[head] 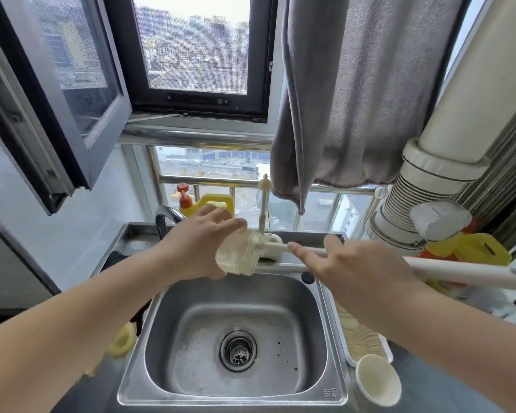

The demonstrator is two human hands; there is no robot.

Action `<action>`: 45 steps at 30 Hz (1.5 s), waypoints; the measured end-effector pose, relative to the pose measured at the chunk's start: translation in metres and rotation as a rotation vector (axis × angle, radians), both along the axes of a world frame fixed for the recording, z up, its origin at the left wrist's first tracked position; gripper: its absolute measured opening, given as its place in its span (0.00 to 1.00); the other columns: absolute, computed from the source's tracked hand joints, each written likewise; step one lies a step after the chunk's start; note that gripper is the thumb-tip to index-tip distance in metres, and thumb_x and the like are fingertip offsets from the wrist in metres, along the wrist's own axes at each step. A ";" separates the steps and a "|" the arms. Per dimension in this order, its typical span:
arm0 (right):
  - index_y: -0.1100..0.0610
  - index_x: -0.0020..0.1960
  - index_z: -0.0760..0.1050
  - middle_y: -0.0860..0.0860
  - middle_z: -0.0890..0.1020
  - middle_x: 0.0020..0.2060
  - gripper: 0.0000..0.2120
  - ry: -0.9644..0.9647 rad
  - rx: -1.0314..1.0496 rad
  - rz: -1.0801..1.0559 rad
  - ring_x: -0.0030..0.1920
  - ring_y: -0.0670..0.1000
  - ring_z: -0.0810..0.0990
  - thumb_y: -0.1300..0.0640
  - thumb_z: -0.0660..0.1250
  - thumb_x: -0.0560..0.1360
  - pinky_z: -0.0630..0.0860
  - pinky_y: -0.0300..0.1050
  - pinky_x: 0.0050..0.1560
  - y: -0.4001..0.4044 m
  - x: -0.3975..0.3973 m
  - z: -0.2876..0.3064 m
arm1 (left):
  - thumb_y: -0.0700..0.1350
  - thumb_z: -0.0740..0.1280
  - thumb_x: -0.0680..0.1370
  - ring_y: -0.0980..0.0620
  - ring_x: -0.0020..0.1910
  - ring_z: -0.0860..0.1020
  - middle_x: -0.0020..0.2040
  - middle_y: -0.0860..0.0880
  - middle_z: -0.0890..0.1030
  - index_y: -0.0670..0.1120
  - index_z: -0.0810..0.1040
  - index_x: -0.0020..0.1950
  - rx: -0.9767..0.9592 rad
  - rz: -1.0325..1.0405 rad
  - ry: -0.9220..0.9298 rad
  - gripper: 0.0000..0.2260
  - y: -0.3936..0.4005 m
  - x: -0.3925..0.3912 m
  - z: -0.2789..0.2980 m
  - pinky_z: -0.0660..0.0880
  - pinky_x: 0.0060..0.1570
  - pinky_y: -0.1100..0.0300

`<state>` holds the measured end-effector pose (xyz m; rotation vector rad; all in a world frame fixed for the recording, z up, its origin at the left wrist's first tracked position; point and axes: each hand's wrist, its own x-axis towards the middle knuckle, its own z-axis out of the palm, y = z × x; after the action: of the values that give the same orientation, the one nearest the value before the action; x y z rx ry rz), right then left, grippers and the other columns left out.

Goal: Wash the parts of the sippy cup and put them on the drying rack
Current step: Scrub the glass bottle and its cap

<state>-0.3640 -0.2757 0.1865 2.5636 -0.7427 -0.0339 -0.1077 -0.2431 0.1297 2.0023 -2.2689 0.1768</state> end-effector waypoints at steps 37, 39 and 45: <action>0.51 0.58 0.76 0.47 0.80 0.39 0.14 -0.752 1.639 -0.318 0.31 0.42 0.76 0.65 0.62 0.78 0.74 0.36 0.32 -0.005 0.036 -0.038 | 0.54 0.80 0.59 0.41 0.62 0.68 0.61 0.44 0.69 0.49 0.68 0.66 -0.585 -0.284 -0.081 0.40 -0.013 0.019 -0.019 0.66 0.62 0.32; 0.48 0.58 0.76 0.44 0.79 0.41 0.10 -0.674 1.340 -0.239 0.34 0.39 0.75 0.57 0.62 0.79 0.70 0.29 0.33 -0.004 0.039 -0.039 | 0.55 0.80 0.59 0.41 0.62 0.68 0.61 0.44 0.69 0.49 0.68 0.66 -0.574 -0.283 -0.100 0.40 -0.012 0.017 -0.021 0.67 0.62 0.32; 0.29 0.69 0.57 0.42 0.76 0.60 0.27 -0.259 0.586 -0.047 0.54 0.48 0.77 0.57 0.58 0.80 0.74 0.43 0.50 -0.015 0.018 -0.028 | 0.54 0.83 0.53 0.41 0.61 0.67 0.61 0.45 0.68 0.50 0.67 0.66 -0.561 -0.224 -0.143 0.46 -0.002 0.035 -0.015 0.64 0.61 0.33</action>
<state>-0.3463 -0.2908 0.1586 3.1456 -1.0100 0.0787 -0.0723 -0.2455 0.1145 1.4806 -2.1727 0.8497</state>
